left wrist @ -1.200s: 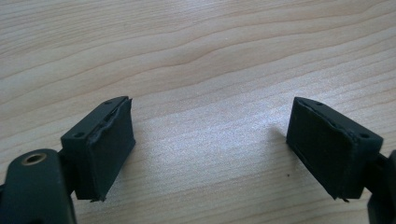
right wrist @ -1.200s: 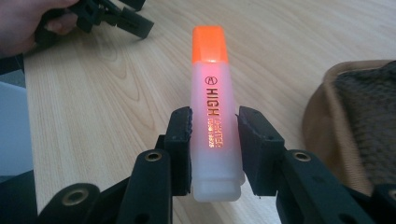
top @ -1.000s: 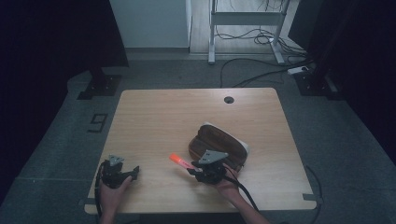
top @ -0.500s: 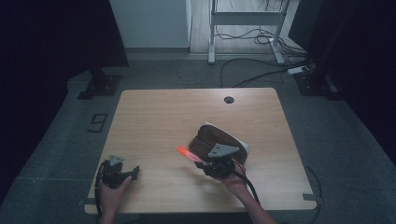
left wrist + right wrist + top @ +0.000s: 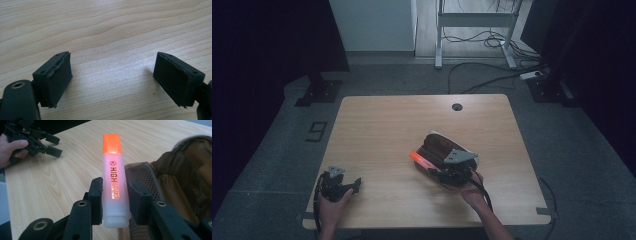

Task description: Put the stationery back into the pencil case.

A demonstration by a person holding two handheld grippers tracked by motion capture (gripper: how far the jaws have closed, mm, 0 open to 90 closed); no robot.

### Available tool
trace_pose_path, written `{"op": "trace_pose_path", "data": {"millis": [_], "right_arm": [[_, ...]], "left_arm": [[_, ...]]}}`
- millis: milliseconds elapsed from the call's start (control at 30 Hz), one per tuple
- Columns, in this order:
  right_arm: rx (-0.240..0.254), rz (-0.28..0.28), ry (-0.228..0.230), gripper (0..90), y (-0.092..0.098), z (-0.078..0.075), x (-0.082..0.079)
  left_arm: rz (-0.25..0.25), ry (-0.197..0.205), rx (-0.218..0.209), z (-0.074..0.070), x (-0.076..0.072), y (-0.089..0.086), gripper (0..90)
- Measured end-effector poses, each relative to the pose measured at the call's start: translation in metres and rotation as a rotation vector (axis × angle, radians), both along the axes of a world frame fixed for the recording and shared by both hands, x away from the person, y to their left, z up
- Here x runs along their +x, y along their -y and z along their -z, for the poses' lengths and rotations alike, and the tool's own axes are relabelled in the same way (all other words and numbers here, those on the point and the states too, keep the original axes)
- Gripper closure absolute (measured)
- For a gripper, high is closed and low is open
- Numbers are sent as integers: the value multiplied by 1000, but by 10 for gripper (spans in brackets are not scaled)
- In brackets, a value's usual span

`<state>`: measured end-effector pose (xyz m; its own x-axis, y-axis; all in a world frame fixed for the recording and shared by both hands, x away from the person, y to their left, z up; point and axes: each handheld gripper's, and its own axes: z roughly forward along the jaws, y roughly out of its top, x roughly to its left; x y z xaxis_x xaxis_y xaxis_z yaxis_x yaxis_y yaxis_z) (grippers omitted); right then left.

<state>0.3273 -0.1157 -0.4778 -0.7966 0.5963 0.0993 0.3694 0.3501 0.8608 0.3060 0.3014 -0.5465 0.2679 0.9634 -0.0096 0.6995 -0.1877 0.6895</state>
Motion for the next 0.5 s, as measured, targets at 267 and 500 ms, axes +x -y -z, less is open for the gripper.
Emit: {"op": "trace_pose_path", "data": {"millis": [267, 500], "right_arm": [[-1, 27, -7, 654, 11, 0, 6], [-4, 46, -17, 653, 22, 0, 11]], "left_arm": [[0, 0, 0, 0, 0, 0, 148], [0, 0, 0, 0, 0, 0, 148]]}}
